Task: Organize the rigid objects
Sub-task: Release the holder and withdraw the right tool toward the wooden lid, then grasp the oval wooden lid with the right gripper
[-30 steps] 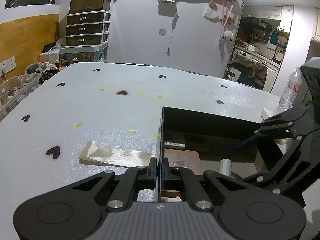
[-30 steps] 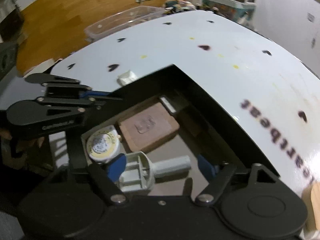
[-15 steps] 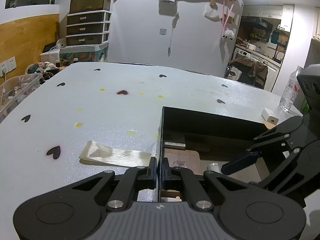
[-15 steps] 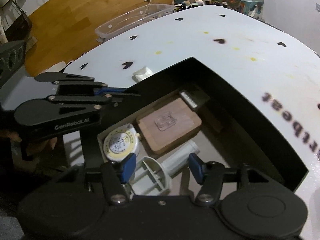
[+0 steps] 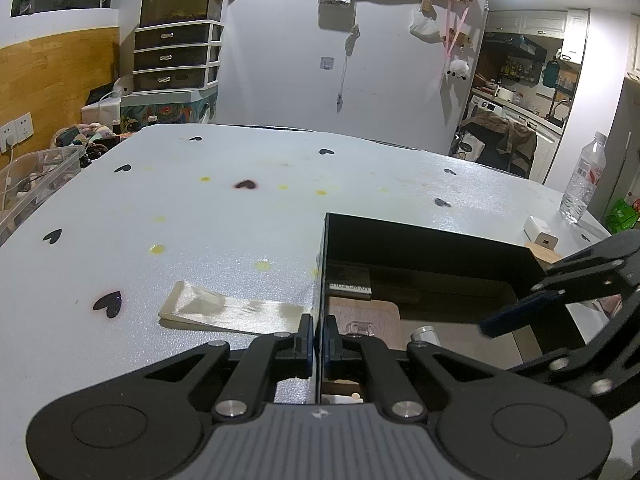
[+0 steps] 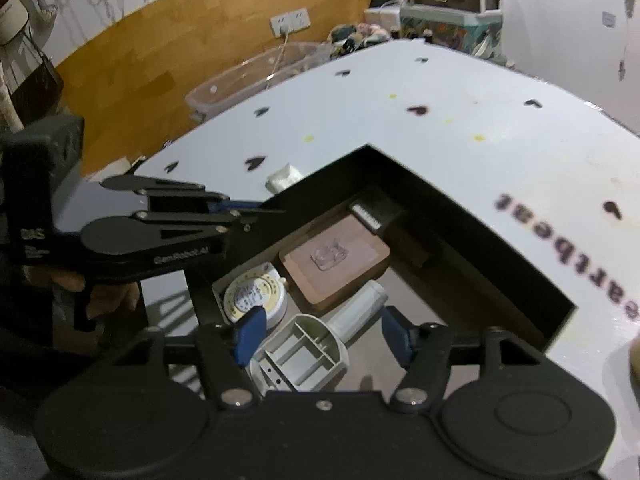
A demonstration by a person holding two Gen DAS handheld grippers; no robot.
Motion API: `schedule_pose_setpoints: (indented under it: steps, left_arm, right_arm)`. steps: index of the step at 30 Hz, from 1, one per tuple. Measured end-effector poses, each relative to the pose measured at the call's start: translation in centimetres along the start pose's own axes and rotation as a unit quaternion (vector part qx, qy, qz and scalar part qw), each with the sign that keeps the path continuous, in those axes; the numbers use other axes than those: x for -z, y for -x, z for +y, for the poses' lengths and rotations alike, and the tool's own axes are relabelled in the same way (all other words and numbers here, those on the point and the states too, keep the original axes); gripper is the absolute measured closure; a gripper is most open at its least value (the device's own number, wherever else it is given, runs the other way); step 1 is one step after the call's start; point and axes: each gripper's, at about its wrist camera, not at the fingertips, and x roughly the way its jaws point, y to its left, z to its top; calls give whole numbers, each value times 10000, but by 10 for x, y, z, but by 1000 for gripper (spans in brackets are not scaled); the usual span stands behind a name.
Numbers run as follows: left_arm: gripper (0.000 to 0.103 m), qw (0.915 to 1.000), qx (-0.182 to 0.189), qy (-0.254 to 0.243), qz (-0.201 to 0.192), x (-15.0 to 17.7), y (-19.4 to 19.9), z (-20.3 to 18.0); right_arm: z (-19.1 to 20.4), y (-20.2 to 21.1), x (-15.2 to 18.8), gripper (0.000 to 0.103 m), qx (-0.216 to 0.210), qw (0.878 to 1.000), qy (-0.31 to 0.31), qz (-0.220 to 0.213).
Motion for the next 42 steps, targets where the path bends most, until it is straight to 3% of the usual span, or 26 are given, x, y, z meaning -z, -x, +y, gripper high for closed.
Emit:
schedule_pose_setpoints:
  steps: [12,25,29,36,42]
  left_arm:
    - [99,10000,-27,13,12,0,-1,1]
    - [99,10000,-92,15,-28,1,5,-2]
    - [99,10000,-93,15,-24,1,5,-2]
    - [99,9999,-118,14,-13,1,6,-3]
    - [99,9999,-134,24,20,0,3,-3]
  right_arm:
    - [7,52,21,1,574,9937,-214,-939]
    - [-5,84,66,0,1514,9699,-918,-1671]
    - [-22,84,82,0,1805,9575,-1473,-1702]
    - [-65,72,104,0,2257,9256,-2537,-1671]
    - [-107,58,105,0,2287,9194,-2710,-1701]
